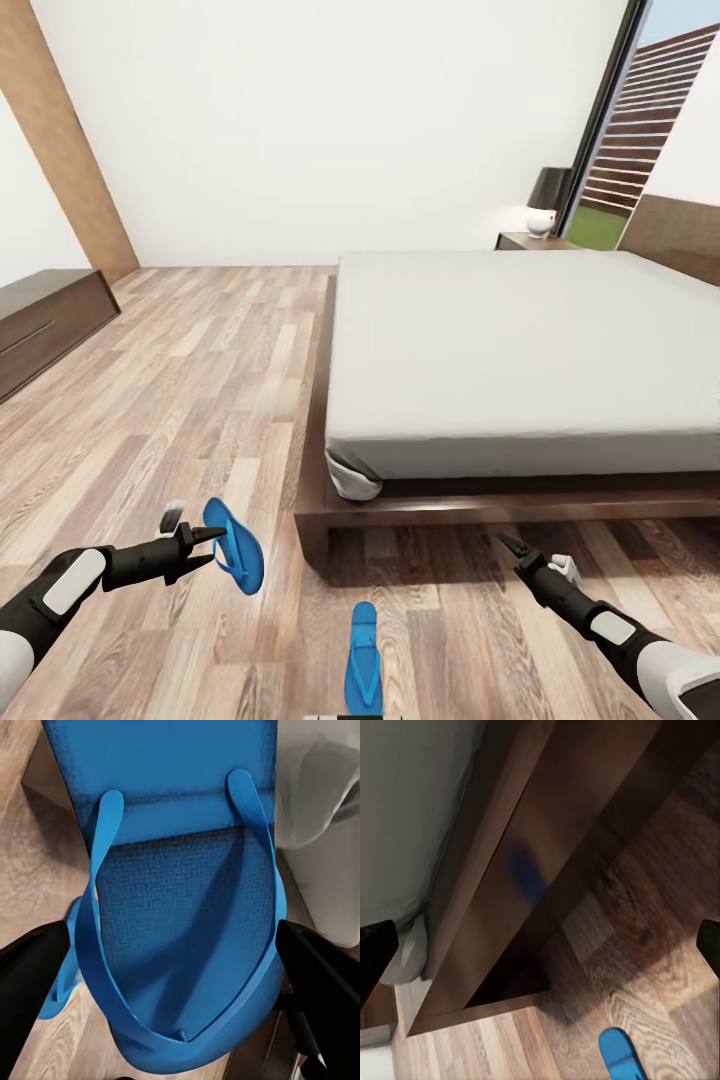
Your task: In the bedroom, move the book from the bed onto either nightstand, and place the two sandals side by side next to the bed.
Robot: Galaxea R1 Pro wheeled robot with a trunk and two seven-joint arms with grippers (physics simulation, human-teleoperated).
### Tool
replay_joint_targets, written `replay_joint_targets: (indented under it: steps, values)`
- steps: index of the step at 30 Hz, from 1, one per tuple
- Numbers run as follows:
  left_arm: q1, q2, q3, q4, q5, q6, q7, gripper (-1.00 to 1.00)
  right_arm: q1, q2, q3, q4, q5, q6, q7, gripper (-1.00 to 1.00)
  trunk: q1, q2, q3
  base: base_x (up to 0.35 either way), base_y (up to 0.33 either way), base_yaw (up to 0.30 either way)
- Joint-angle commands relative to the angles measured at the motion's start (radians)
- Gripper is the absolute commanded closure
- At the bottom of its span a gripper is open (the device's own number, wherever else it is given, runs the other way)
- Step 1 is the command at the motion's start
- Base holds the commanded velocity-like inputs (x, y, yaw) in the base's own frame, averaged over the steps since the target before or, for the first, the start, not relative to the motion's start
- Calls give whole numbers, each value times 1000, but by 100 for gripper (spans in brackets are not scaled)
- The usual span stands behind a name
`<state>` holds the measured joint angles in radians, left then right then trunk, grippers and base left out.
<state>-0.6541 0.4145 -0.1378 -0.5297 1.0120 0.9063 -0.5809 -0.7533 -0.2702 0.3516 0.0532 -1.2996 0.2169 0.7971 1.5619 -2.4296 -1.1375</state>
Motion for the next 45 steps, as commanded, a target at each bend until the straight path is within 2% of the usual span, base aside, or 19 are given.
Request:
replay_joint_targets:
  steps: [1, 9, 18, 28, 30, 32, 34, 36, 37, 40, 42, 45]
  values:
    - [-1, 1, -5, 0, 0, 0, -6, 100, -1, 0, 6, 3, -11, 9, 5, -100, 0, 0, -1, 0, -146, 0]
    - [-1, 1, -5, 1, -1, 0, -4, 100, -1, 0, 6, 3, -11, 9, 5, -100, 0, 0, -1, 0, -125, 0]
    - [-1, 1, -7, 58, -5, 3, -2, 100, -1, 0, 5, 3, -12, 9, 5, -100, 0, 0, -1, 0, -17, 0]
    - [-1, -22, -11, 60, -11, 4, -5, 100, -1, -1, 3, 4, -11, 10, 5, -100, 0, 0, -1, 0, 0, 0]
    - [-1, -28, -24, 69, -32, 5, -6, 100, -1, -1, 4, 4, -11, 10, 5, -100, 0, 0, -1, 0, 0, 0]
    - [0, -38, -42, 91, -68, 4, -7, 100, -1, -1, 3, 4, -11, 11, 5, -100, 0, 0, -1, 0, 0, 0]
    - [4, -58, -58, 119, -114, 3, -7, 100, -1, -1, 4, 4, -11, 11, 5, -100, 0, 0, -1, 0, 0, 0]
    - [9, -96, -72, 156, -178, 2, -7, 100, -1, 0, 5, 3, -12, 11, 5, -100, 0, 0, -1, 0, 0, 0]
    - [10, -106, -74, 164, -193, 2, -8, 100, -1, 0, 5, 3, -12, 12, 6, -100, 0, 0, -1, 0, 0, 0]
    - [13, -180, -82, 193, -275, 0, -7, 100, -1, 0, 5, 3, -12, 12, 6, -100, 0, 0, -1, 0, 0, 0]
    - [13, -203, -83, 198, -307, -1, -8, 100, -1, 0, 4, 3, -12, 12, 7, -100, 0, 0, -1, 0, 0, 0]
    - [14, -219, -83, 200, -330, -2, -10, 100, -1, 0, 3, 3, -12, 12, 7, -100, 0, 0, -1, 0, 0, 0]
